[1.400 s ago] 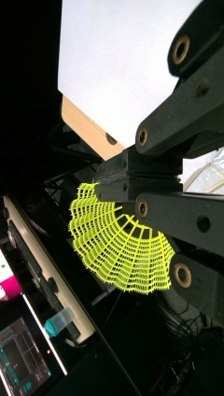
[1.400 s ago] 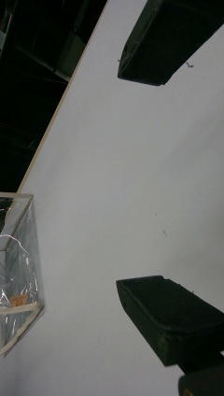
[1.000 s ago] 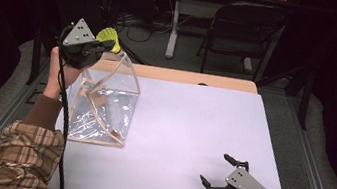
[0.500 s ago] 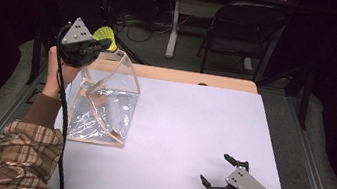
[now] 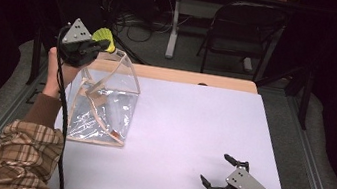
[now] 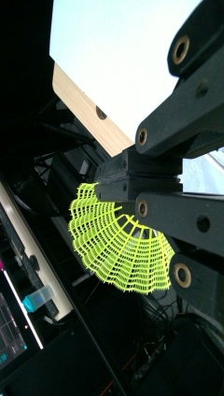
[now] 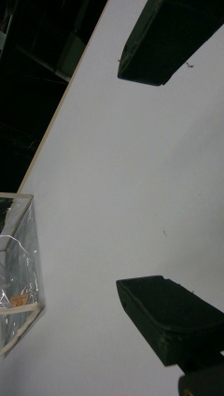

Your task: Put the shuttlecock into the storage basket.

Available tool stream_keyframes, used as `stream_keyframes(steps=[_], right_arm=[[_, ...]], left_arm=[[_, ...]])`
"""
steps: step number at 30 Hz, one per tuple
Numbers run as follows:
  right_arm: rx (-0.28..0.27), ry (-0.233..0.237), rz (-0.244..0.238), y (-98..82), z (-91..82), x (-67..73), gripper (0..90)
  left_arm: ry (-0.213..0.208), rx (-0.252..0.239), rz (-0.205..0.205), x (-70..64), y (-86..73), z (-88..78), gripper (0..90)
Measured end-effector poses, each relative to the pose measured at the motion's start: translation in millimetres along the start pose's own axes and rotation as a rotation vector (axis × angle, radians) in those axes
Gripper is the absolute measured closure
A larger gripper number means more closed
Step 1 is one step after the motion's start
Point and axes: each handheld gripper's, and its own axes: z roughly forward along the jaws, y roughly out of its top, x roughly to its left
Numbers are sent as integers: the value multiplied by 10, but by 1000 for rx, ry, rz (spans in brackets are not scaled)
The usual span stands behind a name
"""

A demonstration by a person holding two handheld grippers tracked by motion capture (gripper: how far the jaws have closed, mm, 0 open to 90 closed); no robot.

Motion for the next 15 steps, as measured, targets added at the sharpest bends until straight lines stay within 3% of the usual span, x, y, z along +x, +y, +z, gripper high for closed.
stream_keyframes(steps=[15], right_arm=[[1, 0, 0, -2, -1, -3, 12]], left_arm=[[-6, 28, -15, 12, -103, 87, 895]])
